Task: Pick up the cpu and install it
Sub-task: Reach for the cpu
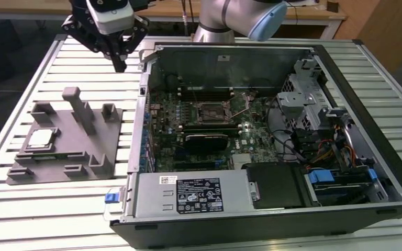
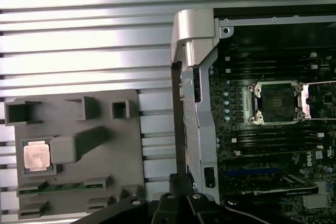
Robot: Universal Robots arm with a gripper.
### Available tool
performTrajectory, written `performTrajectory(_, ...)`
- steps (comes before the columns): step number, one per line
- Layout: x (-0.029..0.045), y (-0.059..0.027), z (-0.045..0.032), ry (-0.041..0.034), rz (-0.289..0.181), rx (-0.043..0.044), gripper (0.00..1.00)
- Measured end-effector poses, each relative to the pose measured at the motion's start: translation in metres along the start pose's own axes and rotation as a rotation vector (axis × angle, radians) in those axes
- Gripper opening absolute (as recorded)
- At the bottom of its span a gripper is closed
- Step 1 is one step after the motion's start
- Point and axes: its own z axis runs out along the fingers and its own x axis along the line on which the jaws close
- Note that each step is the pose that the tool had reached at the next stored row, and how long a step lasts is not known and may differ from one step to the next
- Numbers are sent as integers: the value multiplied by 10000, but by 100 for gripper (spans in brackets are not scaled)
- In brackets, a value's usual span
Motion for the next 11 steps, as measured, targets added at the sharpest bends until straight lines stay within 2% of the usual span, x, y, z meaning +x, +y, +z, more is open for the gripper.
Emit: performTrajectory(11, 72, -6, 4, 0, 1, 0, 11)
